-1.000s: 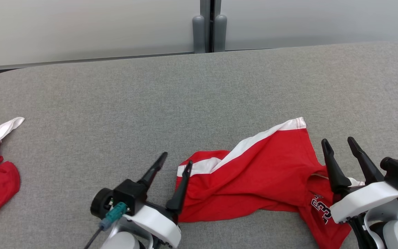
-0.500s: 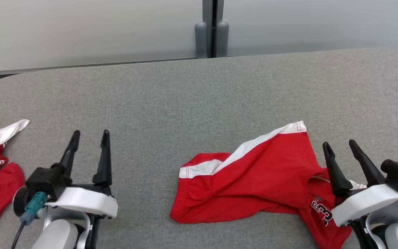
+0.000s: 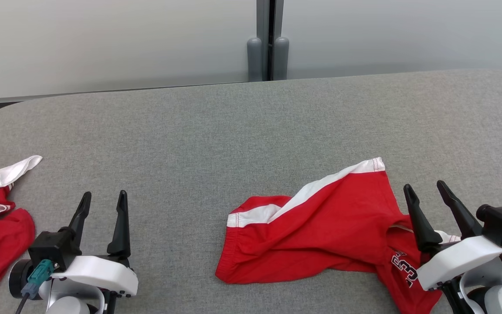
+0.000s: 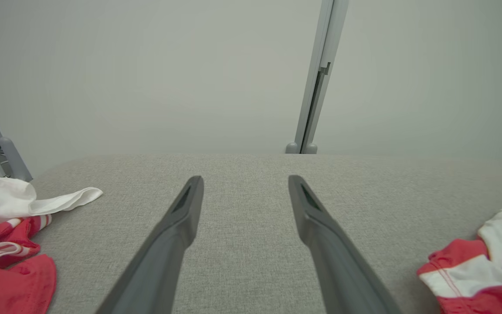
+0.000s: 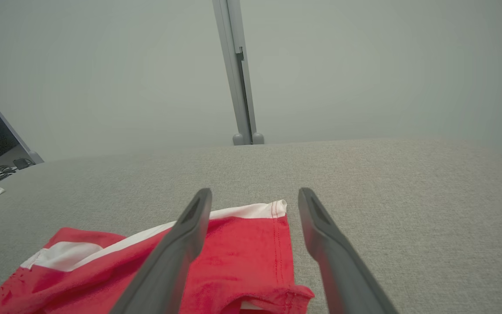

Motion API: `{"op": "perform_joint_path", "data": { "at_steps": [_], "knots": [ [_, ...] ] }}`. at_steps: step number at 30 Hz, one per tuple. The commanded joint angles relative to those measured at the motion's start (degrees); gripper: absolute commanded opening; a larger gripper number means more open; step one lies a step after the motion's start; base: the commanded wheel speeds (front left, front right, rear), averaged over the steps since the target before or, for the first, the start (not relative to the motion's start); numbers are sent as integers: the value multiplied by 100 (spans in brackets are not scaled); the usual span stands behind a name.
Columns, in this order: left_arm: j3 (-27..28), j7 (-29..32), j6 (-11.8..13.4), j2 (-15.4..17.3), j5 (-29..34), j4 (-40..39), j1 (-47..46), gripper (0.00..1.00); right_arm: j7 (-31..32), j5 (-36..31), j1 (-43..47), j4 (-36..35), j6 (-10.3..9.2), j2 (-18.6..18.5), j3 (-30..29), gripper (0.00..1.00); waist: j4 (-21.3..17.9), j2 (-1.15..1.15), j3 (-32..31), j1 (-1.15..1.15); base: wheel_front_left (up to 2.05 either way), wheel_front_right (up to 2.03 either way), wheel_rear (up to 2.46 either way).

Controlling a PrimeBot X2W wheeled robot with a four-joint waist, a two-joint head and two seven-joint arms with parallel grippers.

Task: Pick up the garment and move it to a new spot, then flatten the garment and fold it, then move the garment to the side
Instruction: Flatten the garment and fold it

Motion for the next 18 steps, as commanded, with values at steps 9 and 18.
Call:
{"op": "perform_joint_path", "data": {
  "at_steps": [9,18],
  "knots": [
    [-183,83,-59,-55,61,18,-191,100,37,-6,15,-60,0,-35,-22,100,22,0,13,0,0,0,0],
    [-1066,952,-639,-478,93,319,-922,100,49,14,-77,-92,0,-34,36,100,-32,0,169,0,0,0,0]
  ]
}}
